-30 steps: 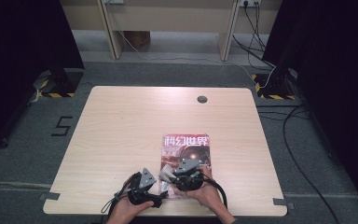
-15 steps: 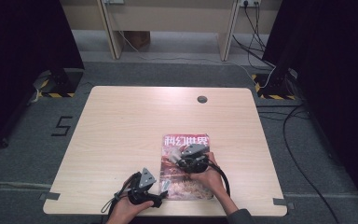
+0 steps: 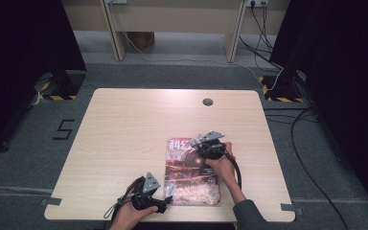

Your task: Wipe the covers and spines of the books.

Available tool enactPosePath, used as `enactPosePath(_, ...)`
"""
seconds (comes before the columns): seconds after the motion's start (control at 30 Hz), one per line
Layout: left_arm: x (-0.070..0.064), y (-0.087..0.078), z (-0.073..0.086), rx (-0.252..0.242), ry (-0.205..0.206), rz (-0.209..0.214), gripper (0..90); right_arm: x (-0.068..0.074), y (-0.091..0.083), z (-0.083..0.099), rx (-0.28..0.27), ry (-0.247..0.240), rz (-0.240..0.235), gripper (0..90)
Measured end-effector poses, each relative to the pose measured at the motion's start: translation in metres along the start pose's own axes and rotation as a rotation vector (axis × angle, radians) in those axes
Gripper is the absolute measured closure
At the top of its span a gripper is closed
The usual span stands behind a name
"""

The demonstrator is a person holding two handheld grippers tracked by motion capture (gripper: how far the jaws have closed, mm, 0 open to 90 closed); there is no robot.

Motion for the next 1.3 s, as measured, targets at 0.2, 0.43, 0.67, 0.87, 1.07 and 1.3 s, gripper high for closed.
enactPosePath(0.2, 0.0, 0.0, 0.0, -0.001, 0.001, -0.001, 13.3, -0.03, 0.0, 0.007, -0.004, 0.083, 0.066, 72.5)
enactPosePath(0.43, 0.0, 0.0, 0.0, 0.0, 0.003, -0.003, 13.4, -0.033, -0.001, 0.008, -0.002, 0.09, 0.062, 72.5)
enactPosePath(0.67, 0.0, 0.0, 0.0, -0.001, 0.004, -0.003, 13.4, -0.044, -0.001, 0.01, -0.011, 0.145, 0.058, 73.3)
enactPosePath(0.87, 0.0, 0.0, 0.0, 0.001, 0.007, -0.003, 13.4, -0.051, -0.006, 0.012, -0.013, 0.173, 0.07, 75.2)
enactPosePath(1.07, -0.001, 0.0, 0.0, 0.001, 0.008, -0.007, 13.6, -0.061, -0.02, 0.013, -0.047, 0.189, 0.096, 75.5)
enactPosePath(1.3, -0.001, 0.0, 0.0, 0.001, 0.009, -0.007, 13.6, -0.071, -0.05, 0.018, -0.104, 0.22, 0.105, 75.4)
Point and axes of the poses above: each handheld gripper's, and its own axes: y roughly forward along the jaws, z roughly out of its underside, x roughly to its left, the point moved 2 cm from there along y, roughly forward along the jaws, and after that the axes turned 10 degrees about x, right-handed, at the moved point
